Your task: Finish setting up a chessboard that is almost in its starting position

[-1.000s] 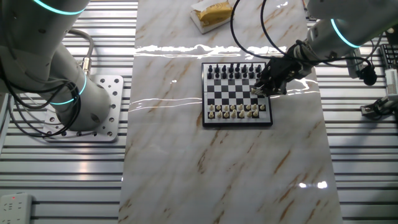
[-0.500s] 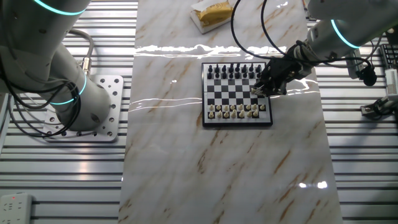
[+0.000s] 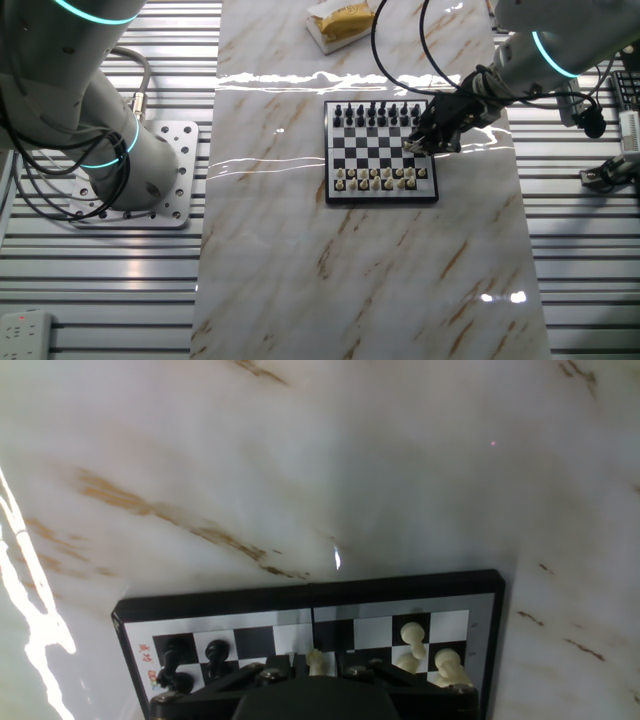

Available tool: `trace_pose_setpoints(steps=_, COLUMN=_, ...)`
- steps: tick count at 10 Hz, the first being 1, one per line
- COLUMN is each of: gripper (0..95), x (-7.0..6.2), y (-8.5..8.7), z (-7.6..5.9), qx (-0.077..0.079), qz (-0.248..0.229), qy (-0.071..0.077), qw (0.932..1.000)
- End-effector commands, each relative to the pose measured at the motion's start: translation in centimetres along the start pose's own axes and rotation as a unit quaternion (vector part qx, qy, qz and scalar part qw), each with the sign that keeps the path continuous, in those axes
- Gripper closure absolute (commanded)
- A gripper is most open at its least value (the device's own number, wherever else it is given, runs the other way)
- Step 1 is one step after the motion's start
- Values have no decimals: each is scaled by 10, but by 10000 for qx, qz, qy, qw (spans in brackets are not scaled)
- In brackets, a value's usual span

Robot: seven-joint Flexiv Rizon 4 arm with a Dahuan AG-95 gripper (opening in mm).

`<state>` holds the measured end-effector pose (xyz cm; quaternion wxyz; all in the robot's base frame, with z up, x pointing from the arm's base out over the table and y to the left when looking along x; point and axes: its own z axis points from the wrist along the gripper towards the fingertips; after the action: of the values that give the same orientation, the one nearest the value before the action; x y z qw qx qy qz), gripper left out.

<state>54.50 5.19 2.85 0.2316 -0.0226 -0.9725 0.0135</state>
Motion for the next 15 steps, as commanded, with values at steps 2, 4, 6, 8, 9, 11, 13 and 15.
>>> trace_pose_setpoints(steps=2, gripper=760, x=0, y=1, z=0, qx=-9, qz=9, qy=2, qw=10000)
trace_pose_setpoints(steps=4, gripper=760, x=0, y=3, z=1, qx=-5, qz=17, qy=3, qw=10000)
trace_pose_setpoints(steps=6, gripper=760, x=0, y=3, z=1, qx=-2, qz=17, qy=3, qw=10000)
trace_pose_setpoints(steps=8, gripper=760, x=0, y=3, z=1, qx=0, qz=19, qy=0, qw=10000)
trace_pose_setpoints(steps=9, gripper=760, x=0, y=3, z=1, qx=-1, qz=20, qy=-1, qw=10000)
trace_pose_setpoints(steps=11, gripper=760, x=0, y=3, z=2, qx=0, qz=20, qy=-4, qw=10000)
trace_pose_setpoints(steps=13, gripper=760, x=0, y=3, z=2, qx=5, qz=16, qy=-8, qw=10000)
trace_pose_setpoints(steps=15, gripper=760, x=0, y=3, z=2, qx=7, qz=16, qy=-10, qw=10000)
